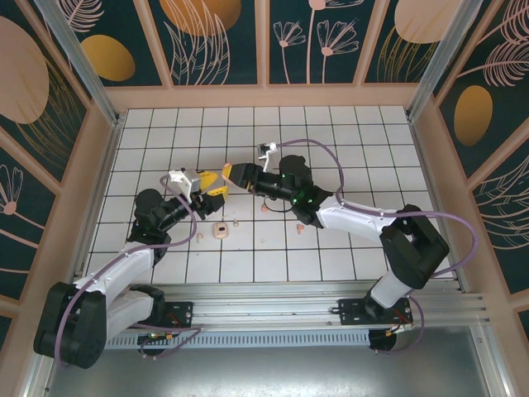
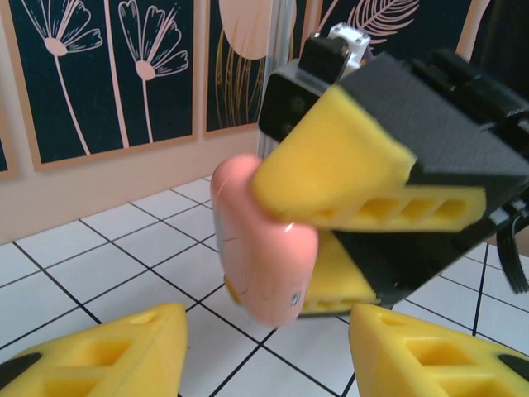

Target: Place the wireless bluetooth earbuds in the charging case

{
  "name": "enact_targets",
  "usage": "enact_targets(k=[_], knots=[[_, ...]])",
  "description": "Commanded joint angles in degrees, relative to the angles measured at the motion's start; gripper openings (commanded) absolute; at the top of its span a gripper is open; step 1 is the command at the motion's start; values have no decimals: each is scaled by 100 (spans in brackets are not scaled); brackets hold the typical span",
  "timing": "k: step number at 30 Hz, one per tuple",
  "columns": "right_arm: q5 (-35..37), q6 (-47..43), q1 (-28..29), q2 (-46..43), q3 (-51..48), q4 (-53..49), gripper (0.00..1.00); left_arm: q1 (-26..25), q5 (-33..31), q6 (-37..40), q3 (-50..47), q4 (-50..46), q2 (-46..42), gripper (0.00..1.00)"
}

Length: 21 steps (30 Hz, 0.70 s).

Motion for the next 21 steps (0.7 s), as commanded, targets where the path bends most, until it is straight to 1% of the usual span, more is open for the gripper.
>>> enact_targets(k=[1,6,8,10,13,15,19,21], knots=[[-97,94,84,128,239,369,55,-33,115,70,-9,384,-89,51],[-119,85,154,203,344,385,55,-31,-73,10,27,339,-148,42],[-110,75,184,205,375,372,55,-35,-131,-8,26,330,-160,42],[-110,78,191,213,381,370,55,-30,-154,-10,25,339,-143,45],[-119,84,218,217,392,376,55,-31,-154,-37,33,324,-127,46],[-135,76,242,230,417,369,55,-32,-172,-52,32,322,-120,46],[-154,72,276,253,422,365,55,-33,-373,-137,84,197,-125,40],[-154,74,295,266,415,367,54,-34,-406,-189,92,208,-127,40]])
